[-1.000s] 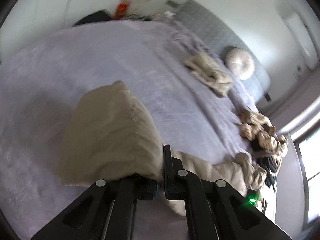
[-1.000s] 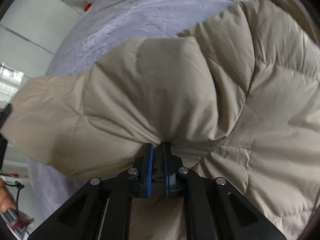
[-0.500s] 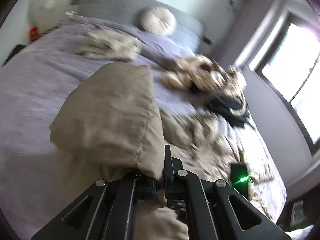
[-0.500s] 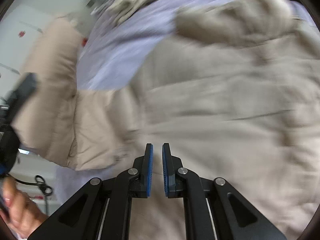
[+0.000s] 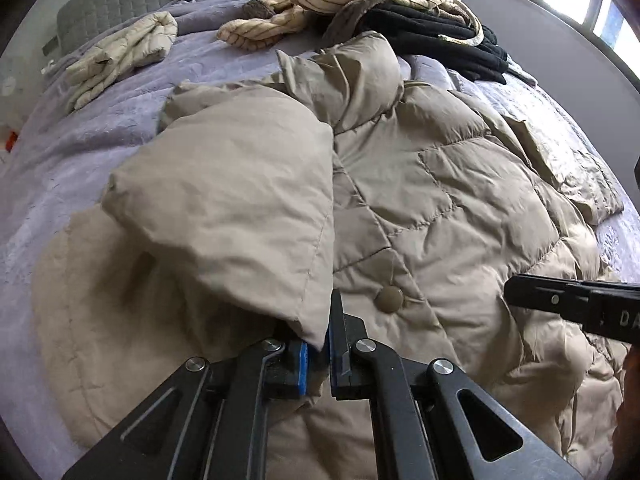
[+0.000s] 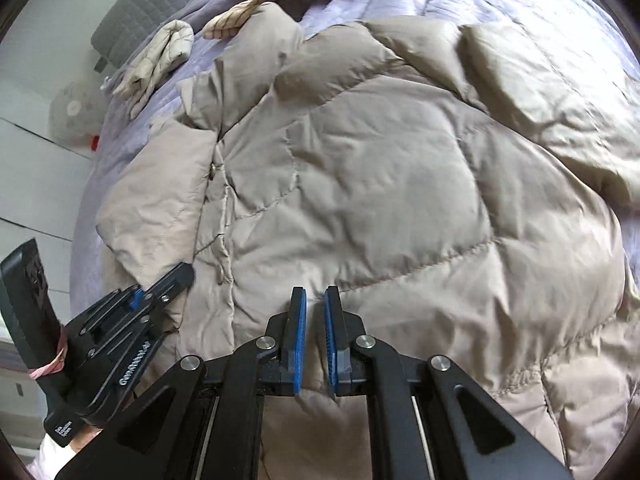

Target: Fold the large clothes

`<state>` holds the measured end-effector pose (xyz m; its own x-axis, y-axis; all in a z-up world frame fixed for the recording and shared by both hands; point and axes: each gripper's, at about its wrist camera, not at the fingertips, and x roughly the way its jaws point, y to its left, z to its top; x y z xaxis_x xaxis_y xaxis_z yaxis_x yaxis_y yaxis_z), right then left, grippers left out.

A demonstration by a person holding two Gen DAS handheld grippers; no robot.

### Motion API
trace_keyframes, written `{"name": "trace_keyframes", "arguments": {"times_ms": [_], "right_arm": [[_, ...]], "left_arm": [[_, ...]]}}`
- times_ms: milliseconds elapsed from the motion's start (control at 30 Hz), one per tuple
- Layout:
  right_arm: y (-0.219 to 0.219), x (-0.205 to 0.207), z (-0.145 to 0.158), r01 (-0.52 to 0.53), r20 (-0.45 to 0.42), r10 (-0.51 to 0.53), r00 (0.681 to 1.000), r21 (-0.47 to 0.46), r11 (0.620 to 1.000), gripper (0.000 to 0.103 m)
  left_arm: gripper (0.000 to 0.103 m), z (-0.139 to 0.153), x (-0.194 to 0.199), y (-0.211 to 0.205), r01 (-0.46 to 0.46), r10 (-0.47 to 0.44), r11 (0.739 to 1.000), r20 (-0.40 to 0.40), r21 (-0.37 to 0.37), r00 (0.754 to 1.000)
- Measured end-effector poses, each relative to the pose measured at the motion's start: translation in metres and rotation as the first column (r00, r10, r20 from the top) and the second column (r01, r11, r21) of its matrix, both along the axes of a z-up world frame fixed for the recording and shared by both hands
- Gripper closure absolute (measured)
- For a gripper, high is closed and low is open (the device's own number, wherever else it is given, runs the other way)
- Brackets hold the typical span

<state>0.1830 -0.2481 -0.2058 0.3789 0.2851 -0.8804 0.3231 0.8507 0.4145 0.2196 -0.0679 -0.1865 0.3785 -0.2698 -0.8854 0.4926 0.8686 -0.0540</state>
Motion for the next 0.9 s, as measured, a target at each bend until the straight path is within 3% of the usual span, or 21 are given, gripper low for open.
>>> {"name": "trace_keyframes", "arguments": {"times_ms": [33,100,133,267,300,333,400,467,567,600,667,700,733,800,867,900], "right_arm": [[-0.009,-0.007,0.008,0.0,0.002,0.0,1.0,0.005,1.0,0.092],[-0.004,-0.003,0.009,-0.005,0.005,0.005,1.0,0.001,1.0,0.092],[-0.001,-0.007,0.011,-0.008,0.007,0.008,1.0,0.001,1.0,0.092],[0.022,-0.008,0.024,-0.043,0.016,0.043,0.999,-0.025,0.999,0.088],[0.028,-0.008,0.031,-0.059,0.027,0.06,0.998,-0.044,0.997,0.076],[0.032,-0.013,0.037,-0.072,0.038,0.074,0.997,-0.063,0.995,0.049],[0.049,-0.009,0.054,-0.111,0.086,0.122,0.989,-0.121,0.986,0.019],[0.075,-0.005,0.069,-0.182,0.139,0.209,0.968,-0.185,0.966,0.018],[0.122,0.012,0.076,-0.294,0.134,0.351,0.927,-0.322,0.9,0.018],[0.136,0.018,0.074,-0.321,0.122,0.388,0.914,-0.368,0.873,0.018],[0.163,0.031,0.069,-0.361,0.104,0.451,0.886,-0.453,0.815,0.018],[0.167,0.031,0.065,-0.368,0.096,0.462,0.881,-0.473,0.8,0.018],[0.172,0.035,0.063,-0.371,0.088,0.47,0.878,-0.495,0.786,0.018],[0.176,0.047,0.056,-0.366,0.062,0.463,0.884,-0.524,0.769,0.018],[0.175,0.054,0.05,-0.359,0.041,0.447,0.894,-0.532,0.766,0.019],[0.174,0.057,0.047,-0.356,0.029,0.438,0.898,-0.536,0.765,0.02]], "left_arm": [[0.047,0.001,0.0,0.001,-0.006,0.006,1.0,0.007,0.009,1.0],[0.017,0.008,-0.005,0.009,-0.031,0.029,0.999,0.064,0.02,0.998],[0.017,0.013,-0.009,0.013,-0.039,0.036,0.999,0.1,0.022,0.994],[0.017,0.031,-0.021,0.031,-0.053,0.053,0.999,0.104,-0.002,0.993],[0.017,0.036,-0.012,0.038,-0.065,0.066,0.998,0.11,-0.016,0.992],[0.017,0.044,-0.013,0.049,-0.089,0.093,0.995,0.131,-0.034,0.987],[0.017,0.059,-0.013,0.081,-0.163,0.173,0.984,0.173,-0.068,0.97],[0.017,0.065,-0.007,0.113,-0.253,0.262,0.965,0.202,-0.069,0.944],[0.017,0.053,0.022,0.166,-0.444,0.432,0.896,0.225,0.003,0.873],[0.017,0.042,0.036,0.189,-0.509,0.496,0.86,0.196,0.02,0.846],[0.017,0.022,0.059,0.224,-0.577,0.574,0.817,0.101,0.002,0.813],[0.017,0.013,0.067,0.235,-0.589,0.589,0.808,0.047,-0.015,0.807],[0.017,0.0,0.078,0.25,-0.598,0.595,0.8,-0.056,-0.054,0.802],[0.017,-0.031,0.096,0.27,-0.617,0.561,0.77,-0.287,-0.164,0.776],[0.017,-0.054,0.108,0.281,-0.639,0.492,0.721,-0.45,-0.269,0.745],[0.017,-0.058,0.111,0.283,-0.648,0.479,0.702,-0.476,-0.296,0.737]]}}
